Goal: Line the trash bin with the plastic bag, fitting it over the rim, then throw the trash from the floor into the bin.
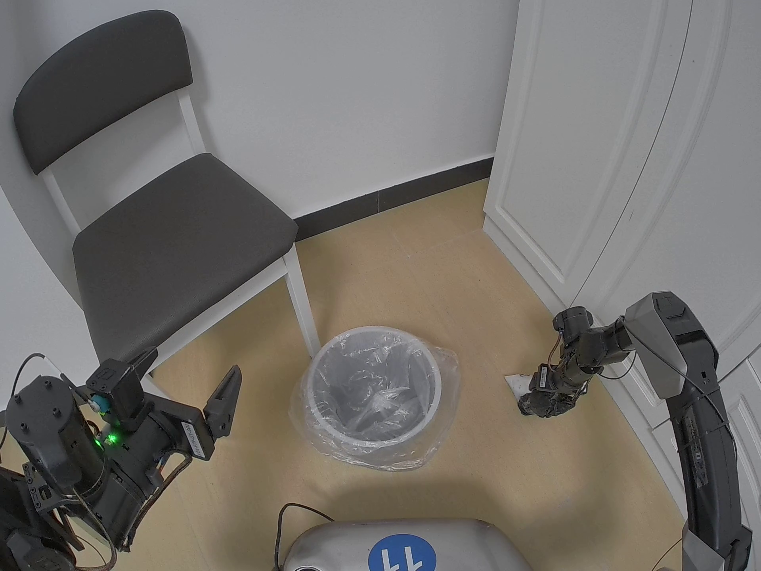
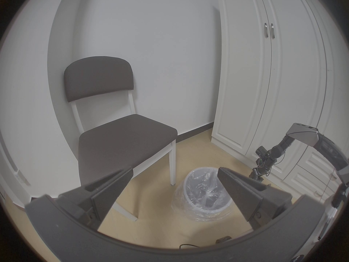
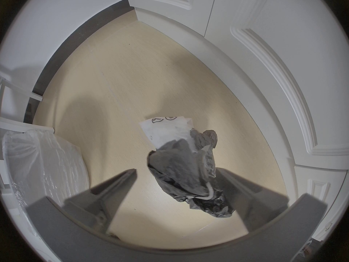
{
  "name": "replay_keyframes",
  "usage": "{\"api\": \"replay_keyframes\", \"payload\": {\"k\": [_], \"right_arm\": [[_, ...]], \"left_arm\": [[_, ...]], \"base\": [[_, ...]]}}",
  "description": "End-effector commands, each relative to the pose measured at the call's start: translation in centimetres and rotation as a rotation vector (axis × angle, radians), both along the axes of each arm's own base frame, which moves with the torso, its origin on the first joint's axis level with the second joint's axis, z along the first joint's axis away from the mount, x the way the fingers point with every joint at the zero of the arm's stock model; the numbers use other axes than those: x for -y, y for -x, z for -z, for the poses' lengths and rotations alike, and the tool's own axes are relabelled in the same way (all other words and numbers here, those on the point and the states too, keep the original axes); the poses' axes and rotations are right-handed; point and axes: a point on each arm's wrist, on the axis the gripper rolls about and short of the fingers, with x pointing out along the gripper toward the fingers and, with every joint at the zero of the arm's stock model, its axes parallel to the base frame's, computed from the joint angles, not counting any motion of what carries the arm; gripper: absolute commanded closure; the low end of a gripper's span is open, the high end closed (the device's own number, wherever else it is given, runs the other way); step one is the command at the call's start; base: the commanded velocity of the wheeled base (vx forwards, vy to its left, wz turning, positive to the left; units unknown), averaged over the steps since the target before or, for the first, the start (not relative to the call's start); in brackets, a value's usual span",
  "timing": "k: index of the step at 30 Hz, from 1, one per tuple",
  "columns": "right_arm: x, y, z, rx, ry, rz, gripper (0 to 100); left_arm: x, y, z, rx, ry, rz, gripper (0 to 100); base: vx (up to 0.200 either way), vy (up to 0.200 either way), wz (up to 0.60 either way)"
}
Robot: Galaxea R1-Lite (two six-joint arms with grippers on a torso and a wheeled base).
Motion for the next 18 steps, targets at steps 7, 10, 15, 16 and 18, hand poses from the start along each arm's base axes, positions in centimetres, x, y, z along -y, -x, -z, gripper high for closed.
{"api": "replay_keyframes", "payload": {"k": [7, 10, 15, 16, 18], "right_arm": [[0.0, -0.1, 0.0, 0.003, 0.000, 0.001, 100], [0.0, 0.0, 0.2, 0.000, 0.000, 0.003, 100], [-1.9, -1.3, 1.9, 0.046, -0.075, 0.108, 100], [-2.2, -1.4, 2.1, 0.049, -0.074, 0.131, 100], [-2.5, -1.5, 2.4, 0.042, -0.047, 0.154, 100]], "left_arm": [[0.1, -0.1, 0.2, -0.010, -0.008, 0.001, 0], [0.2, -0.1, 0.3, -0.014, -0.008, 0.004, 0], [0.7, -0.5, 1.0, -0.045, -0.021, 0.008, 0], [0.7, -0.5, 1.1, -0.049, -0.024, 0.008, 0], [0.7, -0.6, 1.1, -0.046, -0.022, 0.008, 0]], "base": [[0.000, 0.000, 0.00], [0.000, 0.000, 0.00], [0.000, 0.000, 0.00], [0.000, 0.000, 0.00], [0.000, 0.000, 0.00]]}}
